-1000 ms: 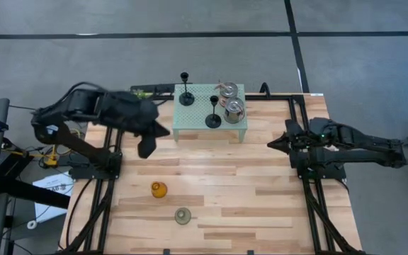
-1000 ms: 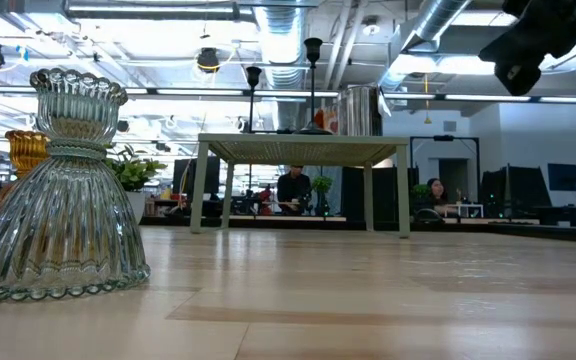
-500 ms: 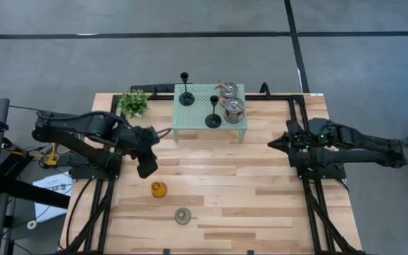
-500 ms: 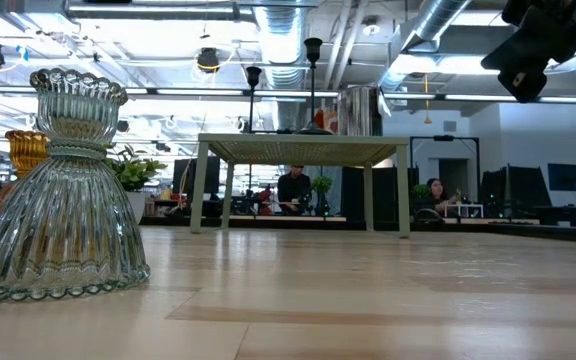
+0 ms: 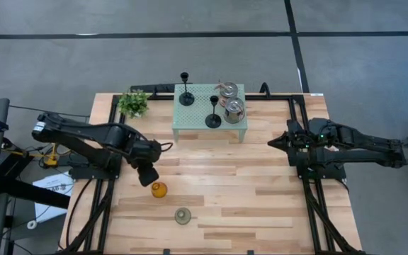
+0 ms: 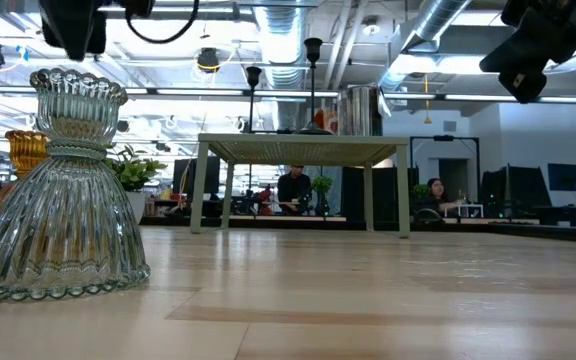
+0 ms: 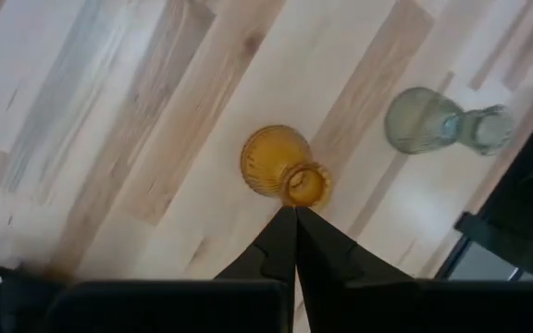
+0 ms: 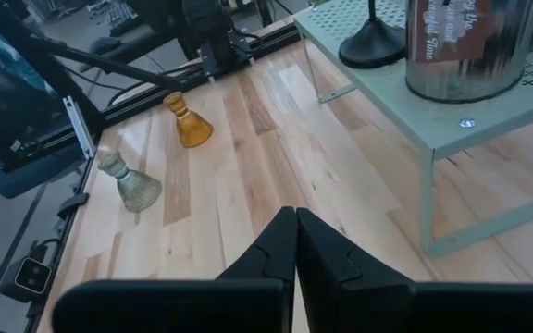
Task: Pick & Place candle stick holders
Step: Put the orange glass candle holder on the shelf
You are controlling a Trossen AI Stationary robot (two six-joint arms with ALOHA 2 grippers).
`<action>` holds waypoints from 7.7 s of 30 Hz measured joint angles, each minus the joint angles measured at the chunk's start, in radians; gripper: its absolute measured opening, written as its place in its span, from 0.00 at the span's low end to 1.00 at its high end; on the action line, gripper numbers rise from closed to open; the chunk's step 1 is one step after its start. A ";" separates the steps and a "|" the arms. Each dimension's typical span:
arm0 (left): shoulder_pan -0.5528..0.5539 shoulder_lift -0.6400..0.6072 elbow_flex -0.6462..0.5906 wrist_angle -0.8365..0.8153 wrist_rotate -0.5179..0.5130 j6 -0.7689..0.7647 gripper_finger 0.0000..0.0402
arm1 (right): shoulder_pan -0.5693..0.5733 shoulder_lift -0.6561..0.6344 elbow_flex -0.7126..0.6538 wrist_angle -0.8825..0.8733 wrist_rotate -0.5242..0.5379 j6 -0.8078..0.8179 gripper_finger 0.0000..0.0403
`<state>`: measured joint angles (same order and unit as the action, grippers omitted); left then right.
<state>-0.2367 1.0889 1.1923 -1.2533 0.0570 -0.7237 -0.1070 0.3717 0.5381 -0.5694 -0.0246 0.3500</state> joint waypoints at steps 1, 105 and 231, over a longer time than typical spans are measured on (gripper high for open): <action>0.000 0.000 -0.012 0.007 0.010 -0.002 0.02 | 0.000 0.000 0.000 0.000 0.000 0.000 0.00; 0.466 0.075 0.281 -0.016 -0.048 0.163 0.09 | 0.000 0.000 -0.001 -0.006 0.032 0.026 0.00; 0.609 0.729 1.069 -0.207 -0.093 0.564 0.09 | 0.000 0.001 -0.001 -0.102 0.105 0.043 0.00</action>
<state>0.3721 1.8179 2.2616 -1.4606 -0.0362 -0.1595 -0.1070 0.3729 0.5373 -0.6710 0.0799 0.3931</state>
